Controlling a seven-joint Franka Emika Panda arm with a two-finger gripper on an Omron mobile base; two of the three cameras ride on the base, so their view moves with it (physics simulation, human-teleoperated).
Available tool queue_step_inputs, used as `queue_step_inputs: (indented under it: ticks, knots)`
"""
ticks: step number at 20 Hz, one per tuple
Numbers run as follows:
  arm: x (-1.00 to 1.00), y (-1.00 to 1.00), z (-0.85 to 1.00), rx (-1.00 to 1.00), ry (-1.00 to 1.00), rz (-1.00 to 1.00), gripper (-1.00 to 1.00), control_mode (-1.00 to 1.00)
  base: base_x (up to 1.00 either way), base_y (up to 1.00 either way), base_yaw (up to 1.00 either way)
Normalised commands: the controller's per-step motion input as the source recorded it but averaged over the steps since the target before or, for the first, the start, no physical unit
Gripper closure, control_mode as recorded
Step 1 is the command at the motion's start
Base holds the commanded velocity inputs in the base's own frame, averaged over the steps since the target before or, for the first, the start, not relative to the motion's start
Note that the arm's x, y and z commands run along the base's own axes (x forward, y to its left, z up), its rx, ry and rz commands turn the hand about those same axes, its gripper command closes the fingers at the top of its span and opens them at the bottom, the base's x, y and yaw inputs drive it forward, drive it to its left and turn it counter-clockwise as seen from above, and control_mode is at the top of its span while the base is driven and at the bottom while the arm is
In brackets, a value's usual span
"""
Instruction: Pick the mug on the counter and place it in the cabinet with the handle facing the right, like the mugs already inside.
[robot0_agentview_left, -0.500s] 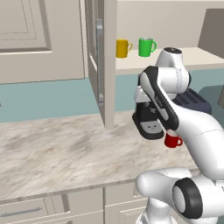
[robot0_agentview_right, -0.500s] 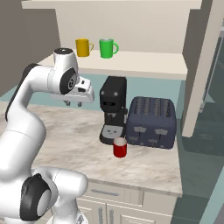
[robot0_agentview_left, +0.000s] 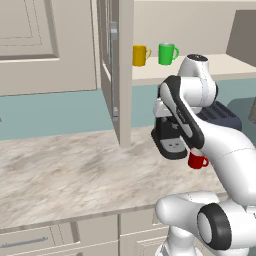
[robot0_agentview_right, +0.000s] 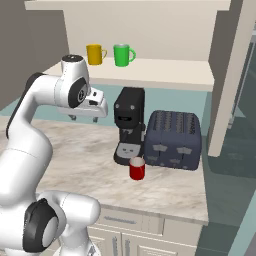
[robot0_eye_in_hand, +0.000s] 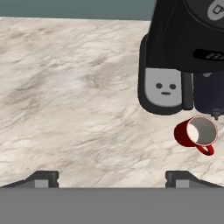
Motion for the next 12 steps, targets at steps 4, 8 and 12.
queue_step_inputs:
  ticks: [4, 8, 12]
  knots:
    - [0.0, 0.0, 0.0, 0.0, 0.0, 0.0, -1.0, -1.0, 0.0, 0.0, 0.0]
    - [-0.05, 0.0, -0.1, 0.0, 0.0, 0.0, -1.0, -1.0, 0.0, 0.0, 0.0]
    - [-0.14, -0.17, -0.24, 0.0, -0.01, 0.0, -1.0, -1.0, 0.0, 0.0, 0.0]
